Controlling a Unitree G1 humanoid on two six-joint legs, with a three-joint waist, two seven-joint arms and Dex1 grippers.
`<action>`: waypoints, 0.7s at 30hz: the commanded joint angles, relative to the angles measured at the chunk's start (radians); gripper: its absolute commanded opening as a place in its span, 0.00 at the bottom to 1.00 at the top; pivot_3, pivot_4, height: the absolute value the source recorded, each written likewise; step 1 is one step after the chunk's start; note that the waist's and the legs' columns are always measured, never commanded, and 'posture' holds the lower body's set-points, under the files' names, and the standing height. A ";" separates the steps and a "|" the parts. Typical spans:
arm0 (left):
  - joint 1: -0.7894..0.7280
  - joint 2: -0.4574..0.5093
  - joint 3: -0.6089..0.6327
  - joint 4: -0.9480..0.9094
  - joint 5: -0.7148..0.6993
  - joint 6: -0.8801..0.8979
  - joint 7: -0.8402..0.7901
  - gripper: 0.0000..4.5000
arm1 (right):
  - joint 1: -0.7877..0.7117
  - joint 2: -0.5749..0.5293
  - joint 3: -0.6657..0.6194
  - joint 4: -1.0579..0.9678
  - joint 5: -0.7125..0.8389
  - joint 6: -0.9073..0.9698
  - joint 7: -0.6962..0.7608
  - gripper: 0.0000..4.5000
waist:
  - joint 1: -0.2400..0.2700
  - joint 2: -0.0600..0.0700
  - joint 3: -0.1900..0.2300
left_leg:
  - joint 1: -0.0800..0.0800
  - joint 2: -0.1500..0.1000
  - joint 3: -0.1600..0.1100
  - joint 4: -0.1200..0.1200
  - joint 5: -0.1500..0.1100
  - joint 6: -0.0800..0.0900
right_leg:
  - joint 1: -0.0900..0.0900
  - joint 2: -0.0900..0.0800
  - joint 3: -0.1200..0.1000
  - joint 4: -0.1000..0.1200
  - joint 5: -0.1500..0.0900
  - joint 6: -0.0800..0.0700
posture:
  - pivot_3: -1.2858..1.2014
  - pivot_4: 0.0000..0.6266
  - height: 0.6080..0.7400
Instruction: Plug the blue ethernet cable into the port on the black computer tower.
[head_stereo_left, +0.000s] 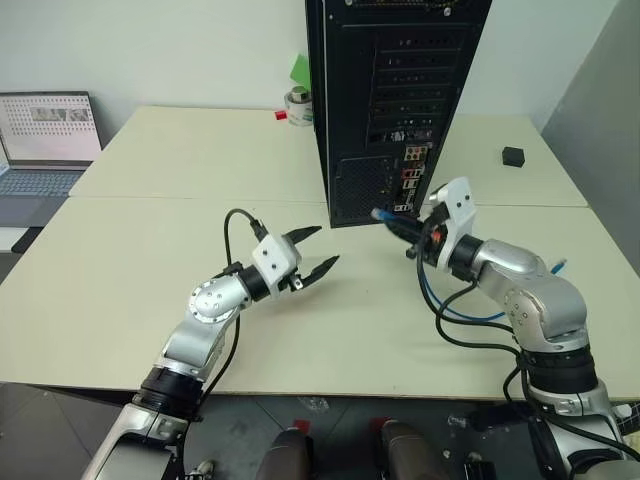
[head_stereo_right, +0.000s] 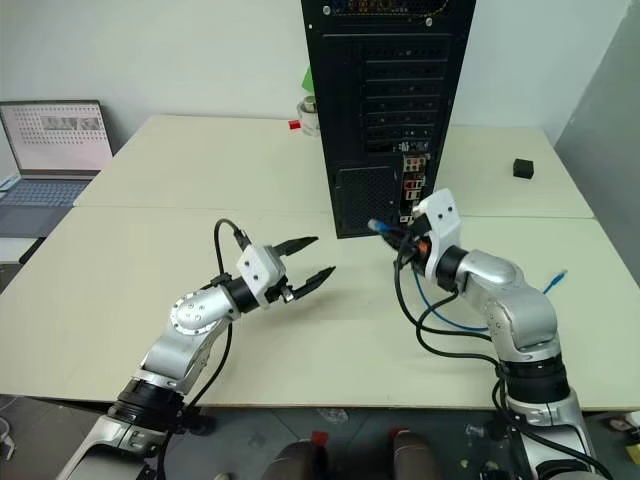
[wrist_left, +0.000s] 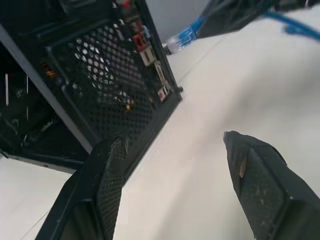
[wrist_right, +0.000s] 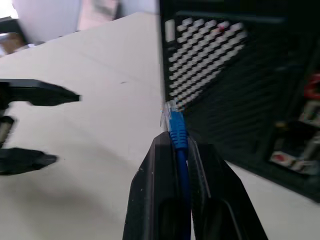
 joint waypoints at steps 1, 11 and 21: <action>-0.071 -0.051 0.044 -0.104 -0.069 0.208 0.056 0.72 | -0.058 0.055 -0.025 0.057 -0.102 -0.107 -0.161 0.00 | 0.000 0.000 0.000 | 0.000 0.000 0.000 0.000 0.000 0.000 | 0.000 0.000 0.000 0.000 0.000 0.000 | 0.52 0.24 1.00; -0.162 -0.152 0.064 -0.162 -0.058 0.388 0.137 0.72 | -0.107 0.131 -0.035 0.210 -0.183 -0.209 -0.275 0.00 | 0.001 0.000 0.000 | 0.000 0.000 0.002 0.000 0.000 -0.001 | -0.001 0.000 0.002 0.000 0.000 0.000 | 0.52 0.24 1.00; -0.154 -0.164 0.059 -0.162 -0.021 0.383 0.126 0.72 | -0.118 0.160 -0.034 0.246 -0.183 -0.212 -0.270 0.00 | 0.000 0.000 0.000 | 0.000 0.000 0.002 -0.001 0.000 -0.001 | -0.001 0.000 0.002 0.000 0.000 0.000 | 0.52 0.24 1.00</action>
